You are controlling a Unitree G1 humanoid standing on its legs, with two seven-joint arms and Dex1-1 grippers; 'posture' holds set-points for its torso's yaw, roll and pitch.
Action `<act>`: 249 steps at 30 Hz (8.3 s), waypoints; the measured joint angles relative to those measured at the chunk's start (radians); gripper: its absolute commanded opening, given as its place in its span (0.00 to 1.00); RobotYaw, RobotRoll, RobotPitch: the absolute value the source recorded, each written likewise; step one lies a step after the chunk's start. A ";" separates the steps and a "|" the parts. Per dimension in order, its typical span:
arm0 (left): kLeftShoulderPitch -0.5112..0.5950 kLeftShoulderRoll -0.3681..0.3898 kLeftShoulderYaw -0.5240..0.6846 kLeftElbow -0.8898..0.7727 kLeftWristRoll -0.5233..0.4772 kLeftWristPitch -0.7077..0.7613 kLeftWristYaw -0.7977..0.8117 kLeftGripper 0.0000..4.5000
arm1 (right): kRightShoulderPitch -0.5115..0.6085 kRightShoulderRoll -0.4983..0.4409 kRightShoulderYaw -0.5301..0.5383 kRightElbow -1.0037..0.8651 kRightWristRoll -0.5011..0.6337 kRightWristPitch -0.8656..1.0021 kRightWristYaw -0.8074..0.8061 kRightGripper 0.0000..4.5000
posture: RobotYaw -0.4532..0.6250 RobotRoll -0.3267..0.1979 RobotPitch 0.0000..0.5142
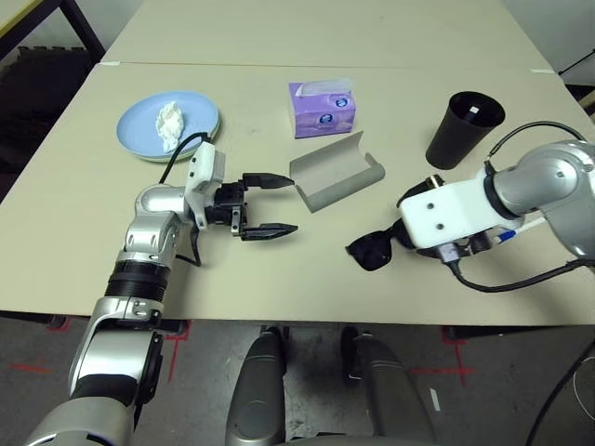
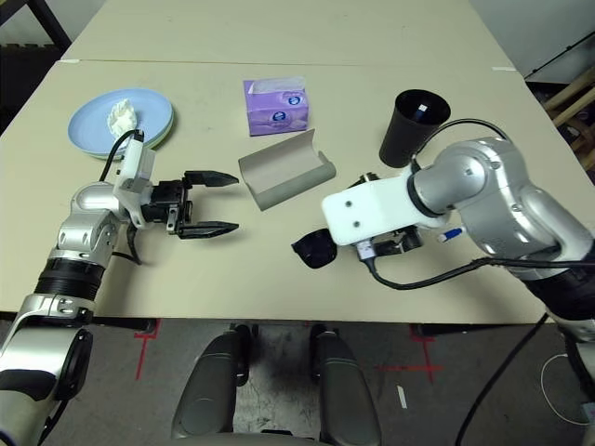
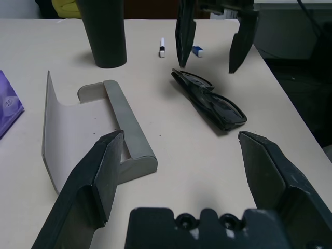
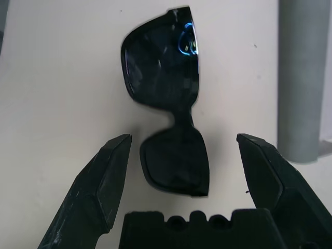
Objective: Organize and tidy the items on the table.
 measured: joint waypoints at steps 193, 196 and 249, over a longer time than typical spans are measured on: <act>0.049 0.056 -0.025 -0.129 0.022 0.054 0.074 1.00 | -0.368 0.398 0.023 0.698 -0.271 -0.549 -0.103 0.10 | 0.63 0.62 0.42; 0.059 0.059 -0.024 -0.151 0.020 0.077 0.094 1.00 | -0.391 0.422 0.027 0.741 -0.282 -0.568 -0.127 0.10 | 0.63 0.62 0.43; 0.110 0.081 -0.018 -0.238 0.005 0.111 0.177 1.00 | -0.436 0.509 0.065 0.935 -0.331 -0.638 -0.161 0.10 | 0.65 0.62 0.44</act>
